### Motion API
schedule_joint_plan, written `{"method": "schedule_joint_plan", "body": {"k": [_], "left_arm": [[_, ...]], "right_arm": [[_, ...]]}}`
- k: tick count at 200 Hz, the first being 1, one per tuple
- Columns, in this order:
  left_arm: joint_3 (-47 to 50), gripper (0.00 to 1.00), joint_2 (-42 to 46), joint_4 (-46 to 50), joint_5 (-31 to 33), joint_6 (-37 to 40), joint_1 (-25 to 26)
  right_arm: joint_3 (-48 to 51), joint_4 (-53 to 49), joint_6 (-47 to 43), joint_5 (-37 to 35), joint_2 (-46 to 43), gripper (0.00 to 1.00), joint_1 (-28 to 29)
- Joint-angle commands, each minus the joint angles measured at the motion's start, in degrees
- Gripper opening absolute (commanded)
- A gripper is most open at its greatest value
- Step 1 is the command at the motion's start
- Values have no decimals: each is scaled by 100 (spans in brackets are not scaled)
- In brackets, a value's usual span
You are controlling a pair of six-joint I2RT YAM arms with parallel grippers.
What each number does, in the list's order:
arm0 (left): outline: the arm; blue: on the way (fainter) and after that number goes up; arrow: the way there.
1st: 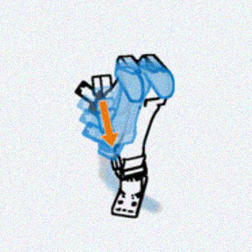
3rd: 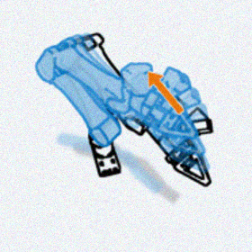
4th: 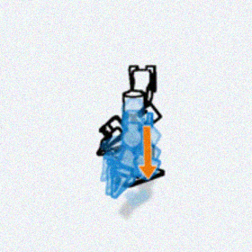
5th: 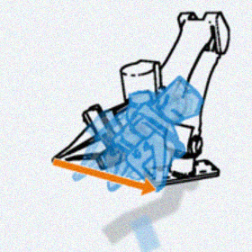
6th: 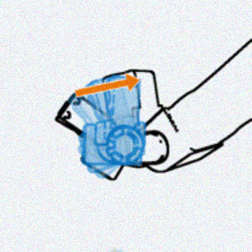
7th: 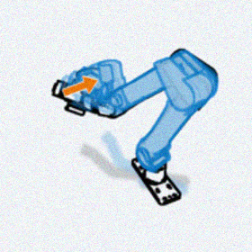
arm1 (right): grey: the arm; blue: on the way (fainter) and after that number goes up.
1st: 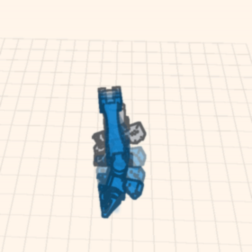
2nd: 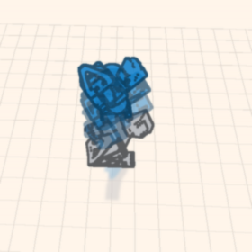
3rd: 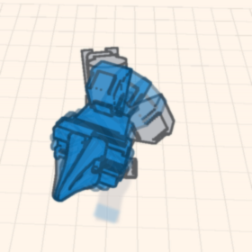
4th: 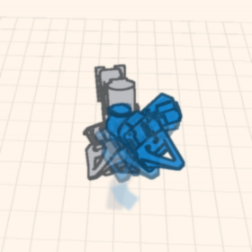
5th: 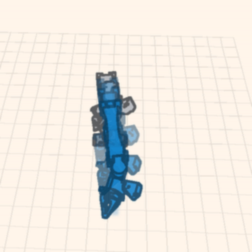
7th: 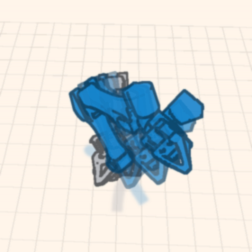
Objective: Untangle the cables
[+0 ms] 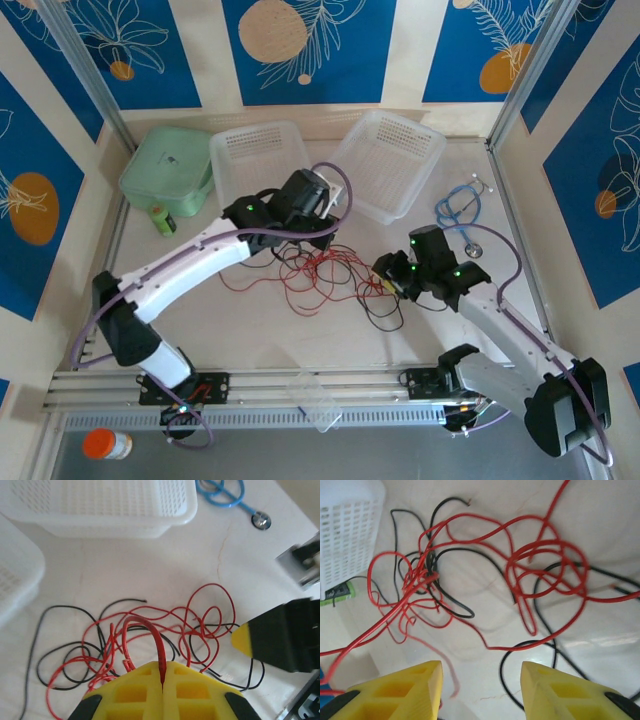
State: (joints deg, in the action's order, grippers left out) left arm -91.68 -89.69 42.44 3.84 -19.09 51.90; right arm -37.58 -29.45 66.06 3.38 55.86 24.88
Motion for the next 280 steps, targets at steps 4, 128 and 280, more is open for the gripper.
{"method": "schedule_joint_plan", "body": {"k": [4,128,280], "left_arm": [[-333,0,147,646,292,195,48],[-1958,0,118,1490,892,714,53],[-3185,0,9,1746,1451,963,48]], "right_arm": [[-79,542,655,49,140,44,430],[-738,1388,-719,84,1472,54,1077],[-1039,2466,-332,-2148,3452,0,1955]]}}
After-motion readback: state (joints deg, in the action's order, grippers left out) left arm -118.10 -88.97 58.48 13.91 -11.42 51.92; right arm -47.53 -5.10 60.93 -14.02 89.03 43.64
